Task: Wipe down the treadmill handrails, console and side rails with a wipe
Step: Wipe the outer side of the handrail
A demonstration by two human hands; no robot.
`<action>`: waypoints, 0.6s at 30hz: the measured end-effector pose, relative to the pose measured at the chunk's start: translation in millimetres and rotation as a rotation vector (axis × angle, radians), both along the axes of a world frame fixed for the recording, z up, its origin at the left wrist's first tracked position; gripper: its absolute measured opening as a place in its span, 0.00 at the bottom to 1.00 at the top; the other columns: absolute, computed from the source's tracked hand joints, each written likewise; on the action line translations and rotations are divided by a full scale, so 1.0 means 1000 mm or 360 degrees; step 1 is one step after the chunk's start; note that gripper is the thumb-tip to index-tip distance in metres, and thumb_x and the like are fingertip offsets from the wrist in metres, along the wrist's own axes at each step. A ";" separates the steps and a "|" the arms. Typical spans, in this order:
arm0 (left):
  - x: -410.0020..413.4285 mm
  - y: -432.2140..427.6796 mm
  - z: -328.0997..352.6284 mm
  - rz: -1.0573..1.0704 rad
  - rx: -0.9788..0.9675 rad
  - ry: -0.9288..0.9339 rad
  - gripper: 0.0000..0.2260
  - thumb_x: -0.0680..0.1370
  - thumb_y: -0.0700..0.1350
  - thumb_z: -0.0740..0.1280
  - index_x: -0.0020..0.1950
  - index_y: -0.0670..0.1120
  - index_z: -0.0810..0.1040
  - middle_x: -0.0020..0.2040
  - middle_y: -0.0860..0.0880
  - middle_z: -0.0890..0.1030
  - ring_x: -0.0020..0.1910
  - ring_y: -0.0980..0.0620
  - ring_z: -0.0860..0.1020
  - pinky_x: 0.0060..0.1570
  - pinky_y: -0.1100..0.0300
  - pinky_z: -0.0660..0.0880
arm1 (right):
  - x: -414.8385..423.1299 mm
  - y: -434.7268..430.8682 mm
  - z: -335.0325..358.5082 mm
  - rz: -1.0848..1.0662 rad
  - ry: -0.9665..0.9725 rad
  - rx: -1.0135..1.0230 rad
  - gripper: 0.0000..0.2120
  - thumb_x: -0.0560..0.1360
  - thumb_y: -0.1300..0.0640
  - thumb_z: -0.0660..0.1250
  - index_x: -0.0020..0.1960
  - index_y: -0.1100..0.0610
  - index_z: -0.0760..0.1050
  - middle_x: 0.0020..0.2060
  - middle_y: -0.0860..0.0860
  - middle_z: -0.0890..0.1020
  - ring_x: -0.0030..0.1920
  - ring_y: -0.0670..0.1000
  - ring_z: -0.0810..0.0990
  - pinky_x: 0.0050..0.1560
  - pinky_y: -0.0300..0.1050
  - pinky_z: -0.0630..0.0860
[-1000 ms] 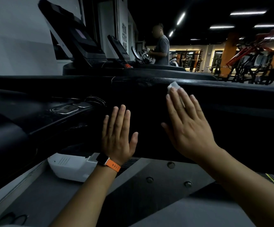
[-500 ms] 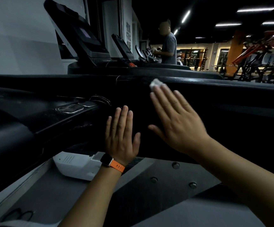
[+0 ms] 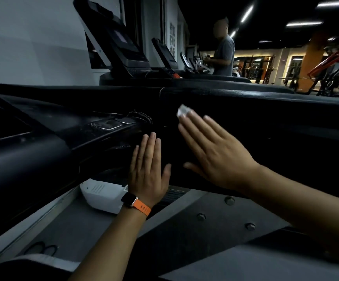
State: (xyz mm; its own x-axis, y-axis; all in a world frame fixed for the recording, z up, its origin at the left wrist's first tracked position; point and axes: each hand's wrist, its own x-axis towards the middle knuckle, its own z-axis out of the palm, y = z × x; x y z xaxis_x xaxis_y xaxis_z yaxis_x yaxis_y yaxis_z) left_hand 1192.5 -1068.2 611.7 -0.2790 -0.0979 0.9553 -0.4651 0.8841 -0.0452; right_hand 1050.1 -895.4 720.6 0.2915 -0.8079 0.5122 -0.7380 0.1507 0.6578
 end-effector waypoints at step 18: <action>0.003 -0.003 -0.002 0.0069 -0.0026 -0.0056 0.29 0.85 0.53 0.55 0.82 0.38 0.56 0.82 0.39 0.59 0.82 0.43 0.56 0.80 0.45 0.55 | 0.008 -0.014 0.005 0.0076 0.0219 0.0163 0.34 0.88 0.42 0.42 0.85 0.62 0.41 0.84 0.61 0.44 0.84 0.59 0.41 0.84 0.57 0.43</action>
State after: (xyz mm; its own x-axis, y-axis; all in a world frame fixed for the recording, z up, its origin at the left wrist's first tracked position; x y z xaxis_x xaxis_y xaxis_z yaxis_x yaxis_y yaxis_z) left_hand 1195.1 -1071.5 609.9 -0.3083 -0.0950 0.9465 -0.5009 0.8621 -0.0766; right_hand 1057.9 -909.0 725.9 0.3926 -0.8374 0.3804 -0.6446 0.0445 0.7632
